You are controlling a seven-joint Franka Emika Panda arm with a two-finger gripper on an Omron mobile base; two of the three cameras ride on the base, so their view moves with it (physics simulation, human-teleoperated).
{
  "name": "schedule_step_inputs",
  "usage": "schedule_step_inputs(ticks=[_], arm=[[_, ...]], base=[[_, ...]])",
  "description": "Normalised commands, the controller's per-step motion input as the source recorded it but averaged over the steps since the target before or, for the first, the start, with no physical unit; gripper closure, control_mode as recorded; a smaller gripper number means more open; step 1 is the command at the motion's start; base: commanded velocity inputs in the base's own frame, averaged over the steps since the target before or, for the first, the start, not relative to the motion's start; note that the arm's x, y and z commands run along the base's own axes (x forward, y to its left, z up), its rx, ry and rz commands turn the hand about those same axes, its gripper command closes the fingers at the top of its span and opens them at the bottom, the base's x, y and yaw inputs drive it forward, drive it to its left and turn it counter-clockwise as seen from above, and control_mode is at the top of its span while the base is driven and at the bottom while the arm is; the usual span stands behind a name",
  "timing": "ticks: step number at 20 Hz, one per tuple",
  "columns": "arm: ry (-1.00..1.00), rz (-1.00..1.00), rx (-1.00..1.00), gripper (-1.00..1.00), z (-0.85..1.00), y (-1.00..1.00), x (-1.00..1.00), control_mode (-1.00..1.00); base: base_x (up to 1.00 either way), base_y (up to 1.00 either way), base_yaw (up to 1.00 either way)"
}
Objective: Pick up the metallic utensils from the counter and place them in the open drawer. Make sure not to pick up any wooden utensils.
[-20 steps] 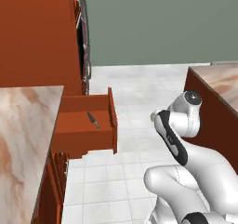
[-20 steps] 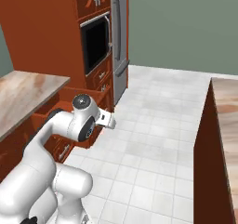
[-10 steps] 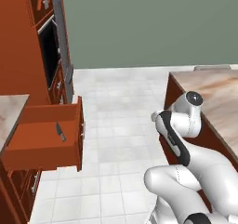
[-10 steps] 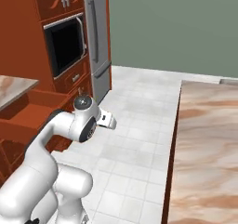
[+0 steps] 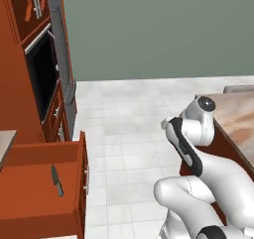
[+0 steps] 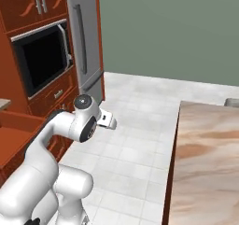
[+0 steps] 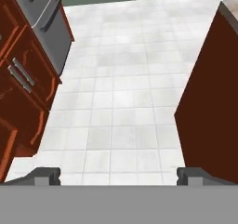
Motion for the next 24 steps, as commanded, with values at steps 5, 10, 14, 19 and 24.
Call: schedule_step_inputs(ticks=[5,10,14,19,24], arm=[[0.0,0.0,0.0,-1.0,0.0,0.0,0.0,1.0],[0.0,0.0,0.0,-1.0,0.0,0.0,0.0,1.0],[0.0,0.0,0.0,-1.0,0.0,0.0,0.0,1.0],[0.0,0.0,0.0,-1.0,0.0,0.0,0.0,1.0],[0.0,0.0,0.0,-1.0,0.0,0.0,0.0,1.0]], base=[[1.0,0.0,0.0],[1.0,-0.01,-0.04],[1.0,0.0,-0.03],[1.0,0.0,-0.04],[1.0,-0.04,-0.11]])
